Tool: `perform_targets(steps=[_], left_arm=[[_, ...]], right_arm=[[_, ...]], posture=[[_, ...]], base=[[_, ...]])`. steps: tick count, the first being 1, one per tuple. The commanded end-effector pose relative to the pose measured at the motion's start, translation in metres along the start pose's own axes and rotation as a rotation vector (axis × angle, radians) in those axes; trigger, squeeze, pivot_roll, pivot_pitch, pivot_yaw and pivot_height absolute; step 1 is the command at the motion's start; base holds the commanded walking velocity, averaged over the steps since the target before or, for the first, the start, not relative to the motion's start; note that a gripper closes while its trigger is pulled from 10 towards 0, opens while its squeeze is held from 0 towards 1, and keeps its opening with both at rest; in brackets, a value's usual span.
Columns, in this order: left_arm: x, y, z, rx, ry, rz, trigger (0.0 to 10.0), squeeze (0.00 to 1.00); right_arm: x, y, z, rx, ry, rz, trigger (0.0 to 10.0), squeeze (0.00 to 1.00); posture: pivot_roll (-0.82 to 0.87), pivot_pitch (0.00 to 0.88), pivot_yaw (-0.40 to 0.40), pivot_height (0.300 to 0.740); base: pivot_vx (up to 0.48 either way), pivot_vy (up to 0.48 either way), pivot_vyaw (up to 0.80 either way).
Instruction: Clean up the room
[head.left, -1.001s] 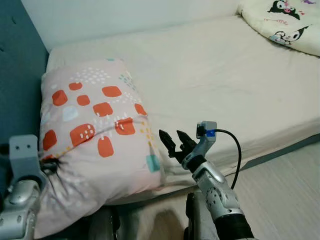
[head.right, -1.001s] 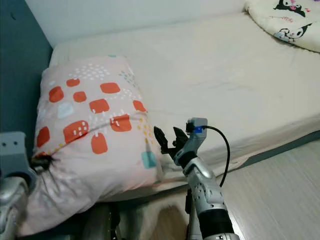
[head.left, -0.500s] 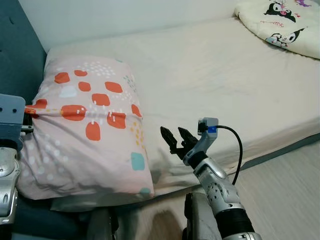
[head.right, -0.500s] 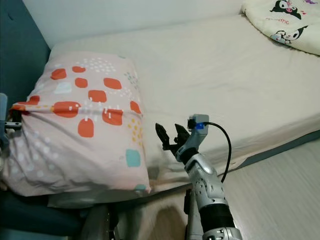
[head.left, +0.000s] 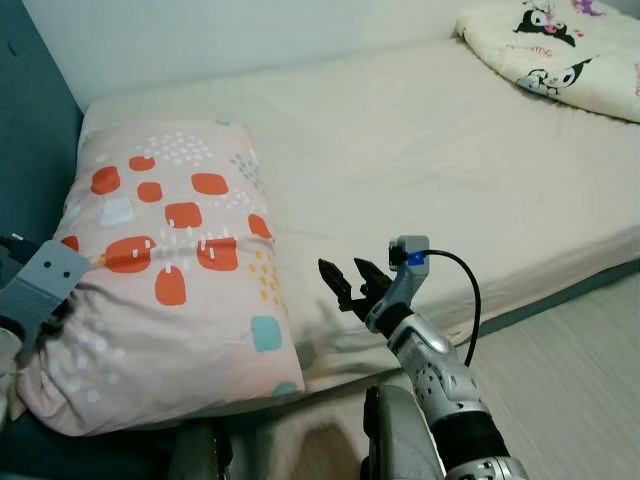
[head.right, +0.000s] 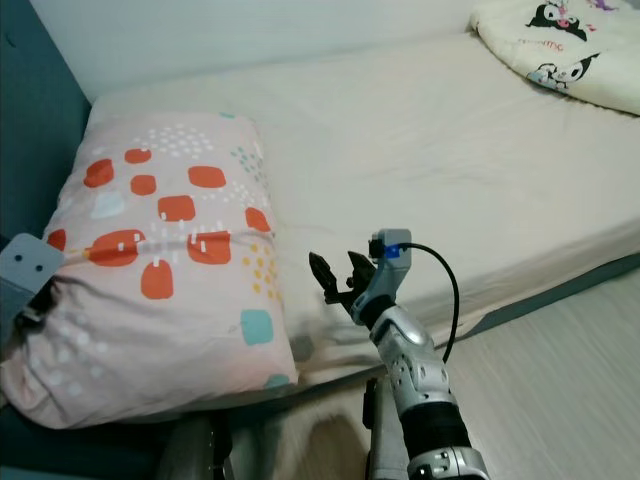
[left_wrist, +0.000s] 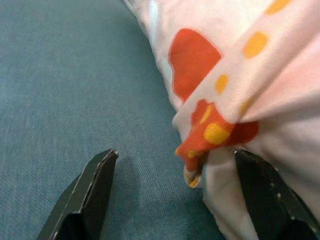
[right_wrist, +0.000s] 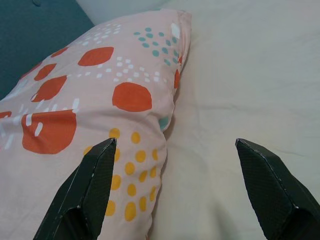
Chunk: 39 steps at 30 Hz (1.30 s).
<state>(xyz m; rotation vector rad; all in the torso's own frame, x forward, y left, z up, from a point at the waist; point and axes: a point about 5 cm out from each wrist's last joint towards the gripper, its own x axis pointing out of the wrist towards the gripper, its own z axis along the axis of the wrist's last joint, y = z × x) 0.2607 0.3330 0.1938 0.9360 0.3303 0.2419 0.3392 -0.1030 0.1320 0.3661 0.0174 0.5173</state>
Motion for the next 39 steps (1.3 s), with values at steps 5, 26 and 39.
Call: perform_targets(steps=[5,26,39], left_arm=[[-0.014,0.000,-0.006,0.088,0.118,-0.325,10.0,0.00],[-0.013,-0.121,0.001,-0.083,-0.030,-0.606,10.0,0.00],[-0.032,-0.153,-0.006,-0.147,0.062,-0.916,10.0,0.00]], right_arm=[[0.000,0.001,-0.008,0.011,0.026,0.008,10.0,0.00],[-0.004,-0.002,-0.011,0.020,0.023,-0.011,10.0,0.00],[-0.004,-0.003,-0.010,0.027,0.019,-0.011,10.0,0.00]], posture=[[0.01,0.155,0.014,0.582],[0.00,0.159,0.026,0.582],[-0.01,0.157,0.029,0.582]], base=[[0.000,0.000,0.00],[0.000,0.000,0.00],[0.000,0.000,0.00]])
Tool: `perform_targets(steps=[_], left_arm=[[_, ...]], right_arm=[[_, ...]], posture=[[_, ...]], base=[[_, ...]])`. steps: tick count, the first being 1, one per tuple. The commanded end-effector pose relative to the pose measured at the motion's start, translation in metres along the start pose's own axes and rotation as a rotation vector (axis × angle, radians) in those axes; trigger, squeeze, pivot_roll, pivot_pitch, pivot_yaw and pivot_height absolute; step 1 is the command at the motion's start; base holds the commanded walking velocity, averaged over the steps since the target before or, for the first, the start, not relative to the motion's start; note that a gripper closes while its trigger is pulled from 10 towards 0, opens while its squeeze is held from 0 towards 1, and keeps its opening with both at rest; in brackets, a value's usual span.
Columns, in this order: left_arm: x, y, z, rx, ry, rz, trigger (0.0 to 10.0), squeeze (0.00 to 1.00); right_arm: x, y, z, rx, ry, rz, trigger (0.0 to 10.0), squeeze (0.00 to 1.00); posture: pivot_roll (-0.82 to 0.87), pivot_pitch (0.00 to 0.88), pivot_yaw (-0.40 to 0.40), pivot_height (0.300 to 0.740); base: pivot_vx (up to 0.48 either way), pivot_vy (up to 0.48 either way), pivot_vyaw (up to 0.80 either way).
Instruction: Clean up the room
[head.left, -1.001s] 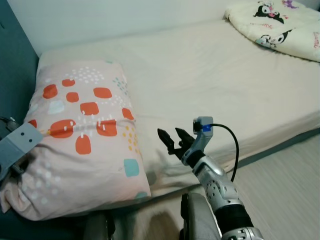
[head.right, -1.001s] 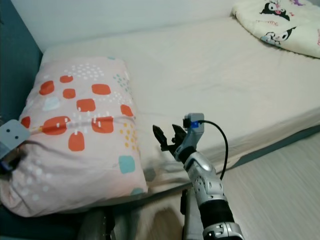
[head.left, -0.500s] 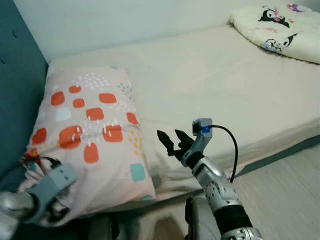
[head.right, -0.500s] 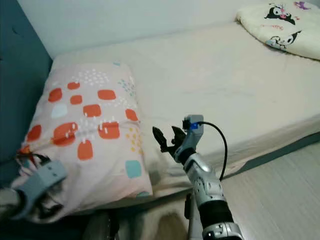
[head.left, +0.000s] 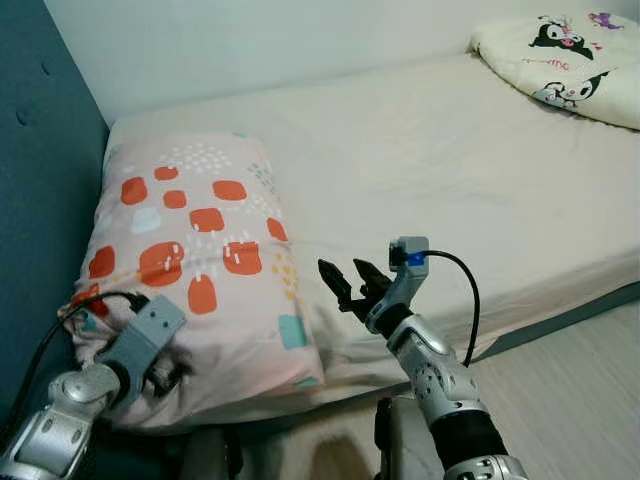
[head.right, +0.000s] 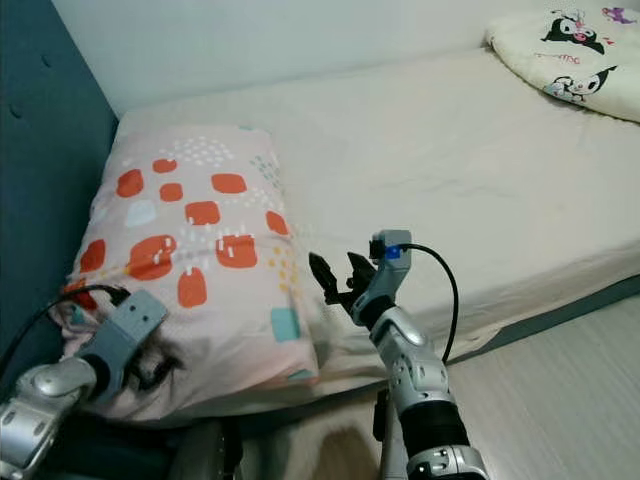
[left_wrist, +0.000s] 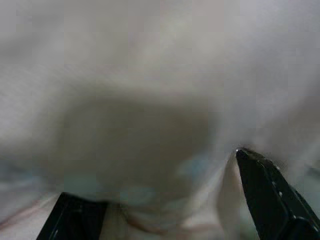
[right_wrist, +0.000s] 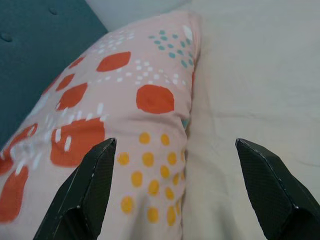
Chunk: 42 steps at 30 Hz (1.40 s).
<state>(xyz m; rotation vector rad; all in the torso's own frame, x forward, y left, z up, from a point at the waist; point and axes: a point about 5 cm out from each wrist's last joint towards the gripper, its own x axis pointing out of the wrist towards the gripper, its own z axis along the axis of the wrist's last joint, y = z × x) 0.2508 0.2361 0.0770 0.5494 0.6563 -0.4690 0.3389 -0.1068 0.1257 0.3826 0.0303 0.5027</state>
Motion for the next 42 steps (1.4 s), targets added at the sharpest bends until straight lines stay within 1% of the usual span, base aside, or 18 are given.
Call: perform_targets(steps=[1,4,7,9,11,12,13,14,19,21,24,27,30,31,33,34,37,42], left_arm=[[-0.015,-0.005,-0.019,0.064,0.140,-0.137,10.0,0.00],[-0.021,-0.003,-0.023,0.095,0.180,-0.163,10.0,0.00],[-0.044,0.026,-0.029,0.168,0.276,-0.104,10.0,0.00],[-0.057,0.039,-0.015,0.175,0.239,-0.080,10.0,0.00],[-0.072,0.044,0.015,0.154,0.088,-0.130,10.0,0.00],[-0.082,0.044,0.034,0.152,-0.014,-0.175,10.0,0.00],[-0.082,0.044,0.034,0.152,-0.014,-0.175,10.0,0.00],[-0.091,0.039,0.044,0.168,-0.090,-0.238,10.0,0.00],[-0.106,0.026,0.049,0.206,-0.131,-0.390,10.0,0.00],[-0.107,0.007,0.034,0.252,-0.063,-0.535,10.0,0.00],[-0.104,-0.016,0.019,0.258,-0.021,-0.684,10.0,0.00],[-0.099,-0.026,0.016,0.263,-0.010,-0.717,10.0,0.00],[-0.071,-0.044,0.019,0.225,-0.062,-0.673,10.0,0.00],[-0.071,-0.044,0.019,0.225,-0.062,-0.673,10.0,0.00],[-0.039,-0.069,0.023,0.129,-0.160,-0.666,10.0,0.00],[-0.039,-0.069,0.023,0.129,-0.160,-0.666,10.0,0.00],[-0.008,-0.087,0.034,0.043,-0.247,-0.601,10.0,0.00],[0.008,-0.096,0.031,0.129,-0.218,-0.567,10.0,0.00]], right_arm=[[-0.002,0.002,-0.005,0.012,0.015,0.007,10.0,0.00],[-0.002,0.002,-0.006,0.013,0.016,0.008,10.0,0.00],[-0.001,0.004,-0.004,0.023,0.009,0.023,10.0,0.00],[0.000,0.004,-0.002,0.037,0.000,0.033,10.0,0.00],[0.001,0.005,0.000,0.060,-0.011,0.041,10.0,0.00],[0.001,0.006,0.002,0.075,-0.017,0.044,10.0,0.00],[0.001,0.006,0.002,0.075,-0.017,0.044,10.0,0.00],[0.001,0.005,0.001,0.071,-0.015,0.043,10.0,0.00],[0.000,0.004,0.001,0.067,-0.009,0.039,10.0,0.00],[-0.001,0.004,-0.001,0.065,-0.002,0.035,10.0,0.00],[-0.002,0.003,-0.002,0.065,0.004,0.030,10.0,0.00],[-0.002,0.001,-0.002,0.057,0.012,0.019,10.0,0.00],[-0.002,-0.006,0.000,0.049,0.011,-0.033,10.0,0.00],[-0.002,-0.006,0.000,0.049,0.011,-0.033,10.0,0.00],[-0.002,-0.015,-0.002,0.004,0.038,-0.109,10.0,0.00],[-0.002,-0.015,-0.002,0.004,0.038,-0.109,10.0,0.00],[-0.002,-0.021,-0.006,-0.044,0.069,-0.167,10.0,0.00],[-0.002,-0.024,-0.008,-0.057,0.088,-0.190,10.0,0.00]], posture=[[-0.01,0.158,0.026,0.582],[-0.01,0.158,0.026,0.582],[-0.01,0.154,0.023,0.582],[-0.01,0.152,0.020,0.582],[-0.01,0.150,0.018,0.582],[-0.01,0.150,0.018,0.582],[-0.01,0.150,0.018,0.582],[-0.01,0.150,0.019,0.582],[-0.01,0.153,0.021,0.582],[-0.01,0.156,0.022,0.582],[-0.01,0.158,0.022,0.582],[-0.01,0.158,0.023,0.582],[-0.01,0.161,0.024,0.582],[-0.01,0.161,0.024,0.582],[-0.02,0.158,0.022,0.582],[-0.02,0.158,0.022,0.582],[-0.02,0.159,0.016,0.582],[-0.03,0.156,0.014,0.582]], base=[[0.000,0.000,0.00],[0.000,0.000,0.00],[0.000,0.000,0.00],[0.000,0.000,0.00],[0.000,0.000,0.00],[0.000,0.000,0.00],[0.000,0.000,0.00],[0.000,0.000,0.00],[0.000,0.000,0.00],[0.000,0.000,0.00],[0.000,0.000,0.00],[0.000,0.000,0.00],[0.000,0.000,0.00],[0.000,0.000,0.00],[0.000,0.000,0.00],[0.000,0.000,0.00],[0.000,0.000,0.00],[0.000,0.000,0.00]])
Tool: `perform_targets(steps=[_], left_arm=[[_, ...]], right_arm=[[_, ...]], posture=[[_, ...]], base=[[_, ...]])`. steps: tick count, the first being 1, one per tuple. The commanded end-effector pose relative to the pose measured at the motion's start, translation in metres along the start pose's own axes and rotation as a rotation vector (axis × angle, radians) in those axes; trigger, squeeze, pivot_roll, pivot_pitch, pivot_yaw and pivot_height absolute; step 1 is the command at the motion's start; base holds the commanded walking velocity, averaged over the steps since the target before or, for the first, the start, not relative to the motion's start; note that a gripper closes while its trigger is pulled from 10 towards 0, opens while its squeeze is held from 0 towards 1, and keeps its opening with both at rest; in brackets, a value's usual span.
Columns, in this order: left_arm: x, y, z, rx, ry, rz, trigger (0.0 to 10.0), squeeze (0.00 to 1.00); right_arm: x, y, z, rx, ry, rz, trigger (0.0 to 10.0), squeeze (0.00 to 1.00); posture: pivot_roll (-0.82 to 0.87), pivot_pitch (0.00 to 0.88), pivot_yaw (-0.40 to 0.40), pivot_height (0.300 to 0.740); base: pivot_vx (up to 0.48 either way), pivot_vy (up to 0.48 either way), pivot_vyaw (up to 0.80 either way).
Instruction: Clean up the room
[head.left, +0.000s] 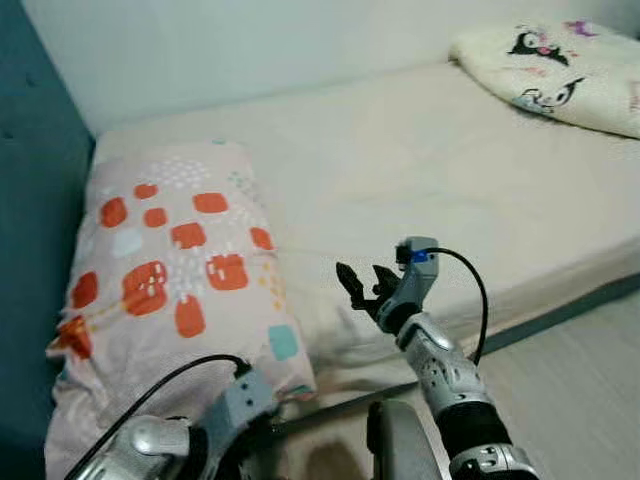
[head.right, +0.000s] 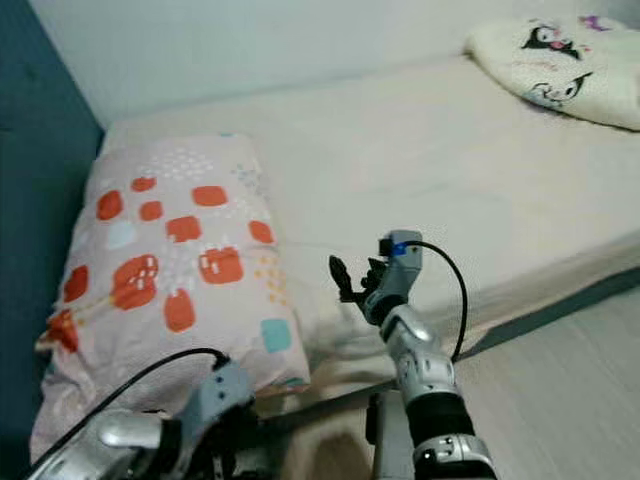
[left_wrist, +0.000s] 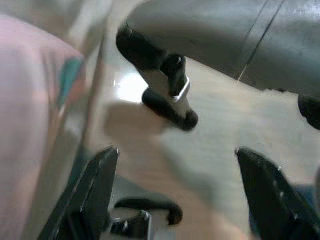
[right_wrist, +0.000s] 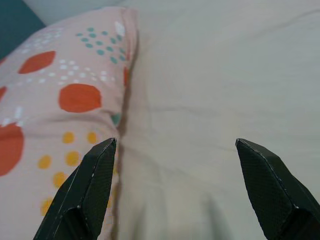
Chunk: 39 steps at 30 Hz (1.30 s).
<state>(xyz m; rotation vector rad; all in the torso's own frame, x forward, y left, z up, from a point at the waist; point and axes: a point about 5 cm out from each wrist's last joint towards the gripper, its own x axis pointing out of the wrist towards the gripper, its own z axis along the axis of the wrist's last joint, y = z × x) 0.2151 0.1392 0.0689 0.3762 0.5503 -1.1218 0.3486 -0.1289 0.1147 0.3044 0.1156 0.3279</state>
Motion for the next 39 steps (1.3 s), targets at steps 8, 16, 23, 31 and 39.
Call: perform_targets(steps=[8,16,23,31,39], left_arm=[[0.011,0.036,-0.003,0.136,0.079,0.292,10.0,0.00],[0.011,0.066,-0.014,0.255,0.209,0.492,10.0,0.00],[0.005,0.088,-0.020,0.245,0.255,0.671,10.0,0.00],[0.018,0.095,0.002,0.243,0.168,0.703,10.0,0.00],[0.024,0.091,0.000,0.242,0.149,0.689,10.0,0.00]], right_arm=[[0.000,0.000,-0.004,0.002,0.006,-0.022,10.0,0.00],[0.001,0.006,-0.010,0.002,0.012,-0.016,10.0,0.00],[-0.001,0.011,-0.014,0.013,0.022,0.002,10.0,0.00],[-0.006,0.028,-0.044,-0.062,0.220,0.158,10.0,0.00],[-0.019,0.032,-0.063,-0.150,0.372,0.249,10.0,0.00]], posture=[[-0.04,0.153,0.022,0.582],[-0.04,0.160,0.017,0.582],[-0.05,0.165,0.015,0.582],[-0.06,0.163,0.018,0.582],[-0.06,0.170,0.018,0.582]], base=[[0.000,0.000,0.00],[0.000,0.000,0.00],[0.000,0.000,0.00],[0.000,0.000,0.00],[0.000,0.000,0.00]])
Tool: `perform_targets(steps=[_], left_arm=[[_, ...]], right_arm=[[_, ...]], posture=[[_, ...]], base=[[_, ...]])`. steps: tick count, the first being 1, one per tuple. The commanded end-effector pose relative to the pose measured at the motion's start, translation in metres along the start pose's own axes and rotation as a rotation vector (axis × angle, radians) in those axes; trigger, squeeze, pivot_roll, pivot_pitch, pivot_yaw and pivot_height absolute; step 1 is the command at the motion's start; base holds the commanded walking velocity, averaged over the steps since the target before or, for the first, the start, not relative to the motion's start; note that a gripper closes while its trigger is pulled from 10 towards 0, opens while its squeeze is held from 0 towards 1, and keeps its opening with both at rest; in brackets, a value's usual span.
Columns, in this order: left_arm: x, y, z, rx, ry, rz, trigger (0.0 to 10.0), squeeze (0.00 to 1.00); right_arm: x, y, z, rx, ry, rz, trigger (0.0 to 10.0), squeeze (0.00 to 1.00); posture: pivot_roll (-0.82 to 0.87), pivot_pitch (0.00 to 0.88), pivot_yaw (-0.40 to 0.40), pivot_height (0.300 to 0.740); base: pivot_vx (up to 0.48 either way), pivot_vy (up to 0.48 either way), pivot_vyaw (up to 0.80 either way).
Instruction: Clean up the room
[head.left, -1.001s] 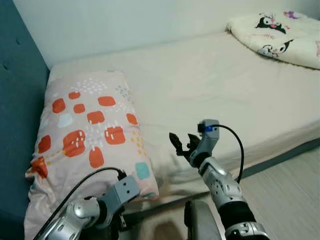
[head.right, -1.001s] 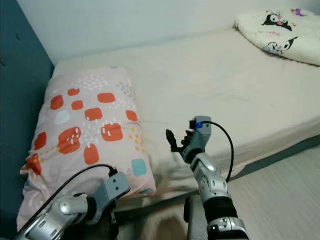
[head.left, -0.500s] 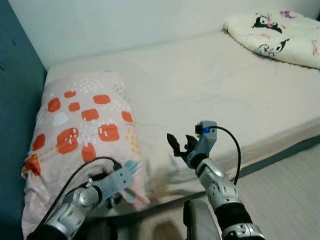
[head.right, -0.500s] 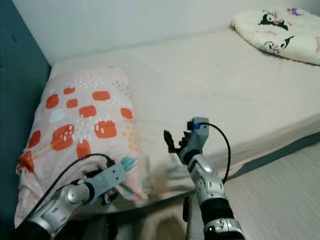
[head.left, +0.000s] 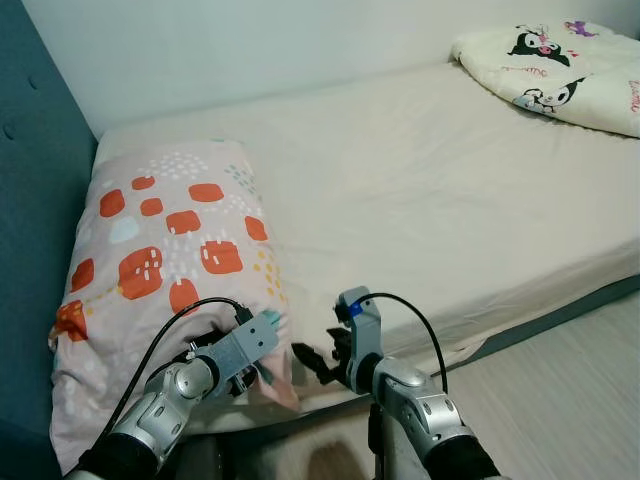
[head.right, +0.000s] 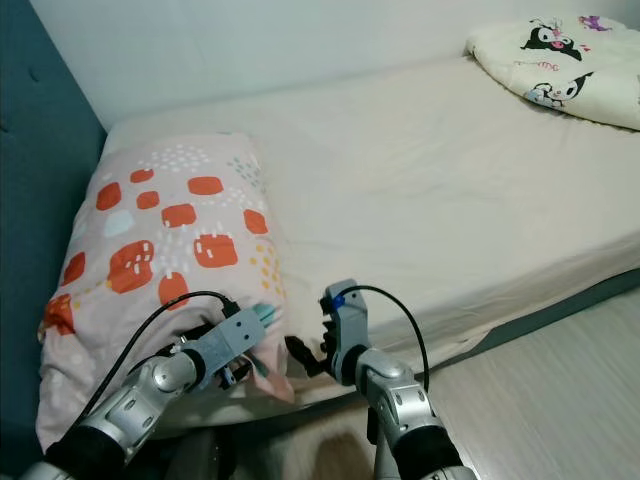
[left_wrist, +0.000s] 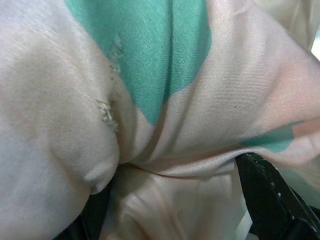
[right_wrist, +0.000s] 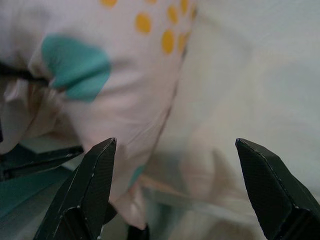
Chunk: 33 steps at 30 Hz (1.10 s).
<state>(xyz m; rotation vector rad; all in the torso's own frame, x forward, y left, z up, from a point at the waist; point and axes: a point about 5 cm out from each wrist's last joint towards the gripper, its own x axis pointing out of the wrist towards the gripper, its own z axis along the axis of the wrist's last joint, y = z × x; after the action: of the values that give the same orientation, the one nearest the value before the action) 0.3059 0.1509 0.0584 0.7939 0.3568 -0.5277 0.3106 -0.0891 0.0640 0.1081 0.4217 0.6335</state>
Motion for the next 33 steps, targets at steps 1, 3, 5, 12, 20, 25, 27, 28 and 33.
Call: perform_targets(steps=[1,3,5,12,20,25,27,28,33], left_arm=[[0.000,0.002,-0.007,-0.006,0.020,0.028,10.0,0.00],[0.002,0.001,-0.006,-0.008,0.013,0.034,10.0,0.00],[0.004,0.001,-0.003,-0.009,0.001,0.042,10.0,0.00],[0.013,0.005,0.018,-0.021,-0.069,0.098,10.0,0.00],[0.016,0.020,0.027,-0.029,-0.094,0.186,10.0,0.00],[0.015,0.029,0.020,-0.027,-0.079,0.216,10.0,0.00],[0.014,0.030,0.017,-0.026,-0.071,0.219,10.0,0.00],[0.014,0.030,0.015,-0.025,-0.066,0.224,10.0,0.00],[0.013,0.026,0.010,-0.023,-0.057,0.215,10.0,0.00]], right_arm=[[-0.001,-0.002,0.004,-0.005,-0.005,-0.005,10.0,0.00],[-0.001,-0.003,0.005,-0.008,-0.007,-0.007,10.0,0.00],[-0.001,-0.003,0.006,-0.012,-0.009,-0.005,10.0,0.00],[-0.004,0.004,0.007,-0.022,0.001,0.051,10.0,0.00],[-0.006,0.011,0.005,-0.028,0.010,0.102,10.0,0.00],[-0.007,0.012,0.004,-0.030,0.015,0.109,10.0,0.00],[-0.007,0.012,0.004,-0.029,0.017,0.111,10.0,0.00],[-0.008,0.013,0.003,-0.028,0.021,0.113,10.0,0.00],[-0.008,0.015,0.002,-0.029,0.028,0.120,10.0,0.00]], posture=[[-0.06,0.170,0.017,0.582],[-0.06,0.170,0.016,0.582],[-0.06,0.169,0.016,0.582],[-0.06,0.170,0.014,0.582],[-0.06,0.171,0.014,0.582],[-0.06,0.172,0.016,0.582],[-0.06,0.173,0.016,0.582],[-0.06,0.172,0.016,0.582],[-0.06,0.173,0.017,0.582]], base=[[0.000,0.000,0.00],[0.000,0.000,0.00],[0.000,0.000,0.00],[0.000,0.000,0.00],[0.000,0.000,0.00],[0.000,0.000,0.00],[0.000,0.000,0.00],[0.000,0.000,0.00],[0.000,0.000,0.00]])
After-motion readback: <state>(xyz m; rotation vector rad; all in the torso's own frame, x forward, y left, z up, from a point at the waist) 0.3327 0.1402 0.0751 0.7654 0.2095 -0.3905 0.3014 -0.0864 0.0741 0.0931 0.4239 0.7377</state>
